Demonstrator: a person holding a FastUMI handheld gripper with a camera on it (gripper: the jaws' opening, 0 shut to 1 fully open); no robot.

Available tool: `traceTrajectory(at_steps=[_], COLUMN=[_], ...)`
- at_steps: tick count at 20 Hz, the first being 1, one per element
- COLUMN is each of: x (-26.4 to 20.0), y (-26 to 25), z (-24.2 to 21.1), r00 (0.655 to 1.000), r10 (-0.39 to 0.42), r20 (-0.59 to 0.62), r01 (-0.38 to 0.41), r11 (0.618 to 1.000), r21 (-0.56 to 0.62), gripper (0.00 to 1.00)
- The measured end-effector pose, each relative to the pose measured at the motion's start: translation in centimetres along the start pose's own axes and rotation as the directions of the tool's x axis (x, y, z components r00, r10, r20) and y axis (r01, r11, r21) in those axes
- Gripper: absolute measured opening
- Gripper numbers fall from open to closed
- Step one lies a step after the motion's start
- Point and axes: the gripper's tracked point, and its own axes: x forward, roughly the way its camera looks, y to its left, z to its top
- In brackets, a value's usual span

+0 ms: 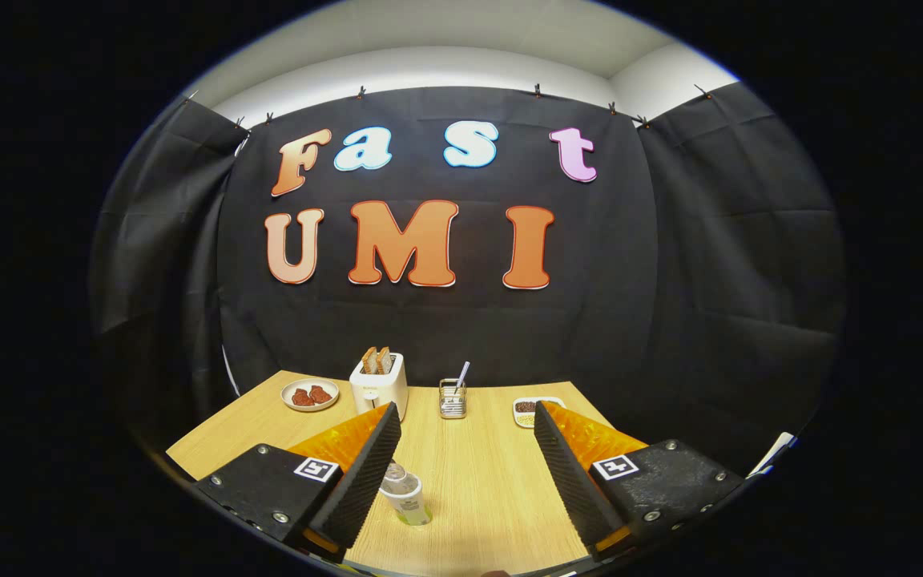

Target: Take the bottle from table, then pour the juice into the cup, finally place the bottle on the coaster

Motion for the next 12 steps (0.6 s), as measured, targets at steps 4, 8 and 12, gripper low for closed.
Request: traceTrajectory(at_steps=[4, 8, 12], x=[1.3, 2.6, 3.9], y=[0.9, 3.2, 4.7], z=[-2.0, -5.5, -9.8], r00=[1.000, 0.996, 0.992], r10=[0.002, 0.055, 0.061], r20=[-0.016, -0.065, -0.111], r01=[-0.002, -0.052, -0.059], r11=[1.000, 0.997, 0.998], r21=[0.011, 0.055, 0.017], gripper=[0.99, 0.99, 0.99])
